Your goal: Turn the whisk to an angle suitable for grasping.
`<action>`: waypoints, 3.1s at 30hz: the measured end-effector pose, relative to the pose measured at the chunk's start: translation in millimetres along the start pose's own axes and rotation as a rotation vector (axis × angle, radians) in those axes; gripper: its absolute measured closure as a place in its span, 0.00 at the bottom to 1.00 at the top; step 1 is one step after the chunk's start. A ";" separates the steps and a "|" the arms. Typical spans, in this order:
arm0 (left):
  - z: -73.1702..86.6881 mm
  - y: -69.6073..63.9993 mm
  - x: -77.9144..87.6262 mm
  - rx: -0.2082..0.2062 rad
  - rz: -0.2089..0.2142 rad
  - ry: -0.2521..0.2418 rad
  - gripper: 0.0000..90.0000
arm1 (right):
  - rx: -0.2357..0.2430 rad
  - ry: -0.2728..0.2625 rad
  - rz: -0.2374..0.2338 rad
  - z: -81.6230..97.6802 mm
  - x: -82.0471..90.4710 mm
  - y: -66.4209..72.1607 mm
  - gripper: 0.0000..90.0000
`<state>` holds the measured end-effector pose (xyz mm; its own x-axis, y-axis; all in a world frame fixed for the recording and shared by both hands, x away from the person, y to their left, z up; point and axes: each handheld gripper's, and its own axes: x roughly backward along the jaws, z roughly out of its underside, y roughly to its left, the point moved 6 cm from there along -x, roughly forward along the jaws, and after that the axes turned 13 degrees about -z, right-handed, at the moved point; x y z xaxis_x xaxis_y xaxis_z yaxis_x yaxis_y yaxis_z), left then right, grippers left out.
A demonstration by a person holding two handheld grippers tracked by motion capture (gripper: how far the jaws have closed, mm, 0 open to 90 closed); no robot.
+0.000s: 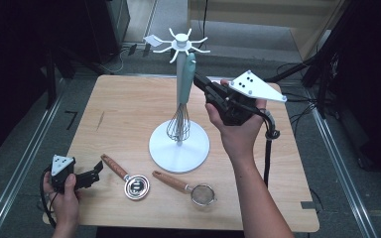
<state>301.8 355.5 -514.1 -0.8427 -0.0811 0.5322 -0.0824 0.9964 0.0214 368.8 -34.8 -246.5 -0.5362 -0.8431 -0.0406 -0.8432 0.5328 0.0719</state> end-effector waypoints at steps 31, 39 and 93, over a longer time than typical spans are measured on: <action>-0.2 0.6 0.2 0.006 0.001 -0.004 0.00 | 0.045 0.019 -0.056 -3.6 -15.5 22.4 1.00; 0.0 0.2 0.6 0.002 0.002 -0.004 0.00 | 0.048 0.043 -0.017 13.2 -7.1 15.8 1.00; 0.1 -0.8 0.5 -0.006 -0.006 -0.006 0.00 | -0.212 0.298 0.041 175.9 96.7 -30.0 0.68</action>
<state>301.4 354.6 -513.9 -0.8452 -0.0874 0.5272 -0.0843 0.9960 0.0301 335.5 -119.4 -427.8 -0.5079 -0.8223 0.2566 -0.7777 0.5658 0.2737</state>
